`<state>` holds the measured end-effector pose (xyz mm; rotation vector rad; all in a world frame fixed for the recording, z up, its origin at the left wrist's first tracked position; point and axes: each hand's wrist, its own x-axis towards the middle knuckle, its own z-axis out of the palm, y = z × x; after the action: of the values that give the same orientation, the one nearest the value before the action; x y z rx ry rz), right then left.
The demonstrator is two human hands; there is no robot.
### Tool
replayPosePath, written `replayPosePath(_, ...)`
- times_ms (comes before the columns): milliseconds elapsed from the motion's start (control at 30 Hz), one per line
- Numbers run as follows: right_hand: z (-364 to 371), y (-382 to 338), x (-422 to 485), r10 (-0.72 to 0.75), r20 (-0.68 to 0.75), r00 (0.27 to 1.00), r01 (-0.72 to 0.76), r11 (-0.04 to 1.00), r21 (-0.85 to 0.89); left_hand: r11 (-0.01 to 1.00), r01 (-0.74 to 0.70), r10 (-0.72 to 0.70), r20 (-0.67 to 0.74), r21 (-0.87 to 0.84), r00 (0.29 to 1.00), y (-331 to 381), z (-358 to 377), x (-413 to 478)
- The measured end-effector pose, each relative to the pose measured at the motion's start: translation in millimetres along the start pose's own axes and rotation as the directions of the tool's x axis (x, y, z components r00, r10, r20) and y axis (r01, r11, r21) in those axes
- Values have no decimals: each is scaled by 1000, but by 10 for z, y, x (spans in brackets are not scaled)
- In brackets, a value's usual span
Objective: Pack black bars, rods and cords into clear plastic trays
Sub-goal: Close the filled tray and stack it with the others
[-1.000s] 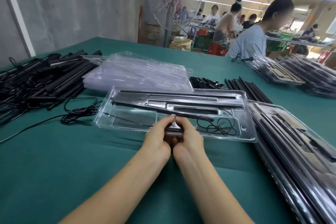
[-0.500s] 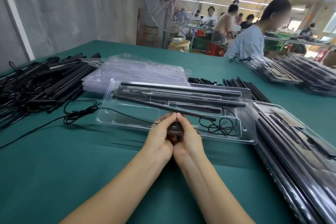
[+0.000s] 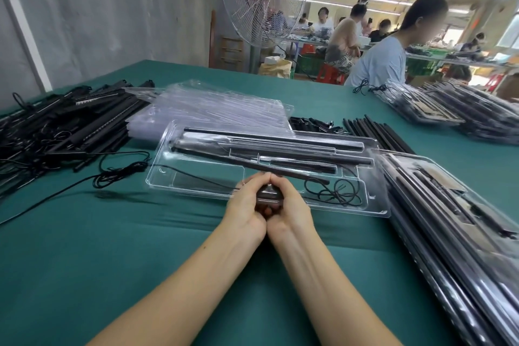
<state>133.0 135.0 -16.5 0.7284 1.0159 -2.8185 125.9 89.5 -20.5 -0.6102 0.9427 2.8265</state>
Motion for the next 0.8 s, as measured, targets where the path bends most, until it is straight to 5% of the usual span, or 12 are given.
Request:
replayPosePath(233,11,53,1,-97,-100,990,86,990,-109,998,14,-13,-20,62,1000,20,-21,-8)
replayPosePath(800,-10,34,93,-99,32,995,103,984,-148,997,71,-71,7,-43,997,6,-43,11)
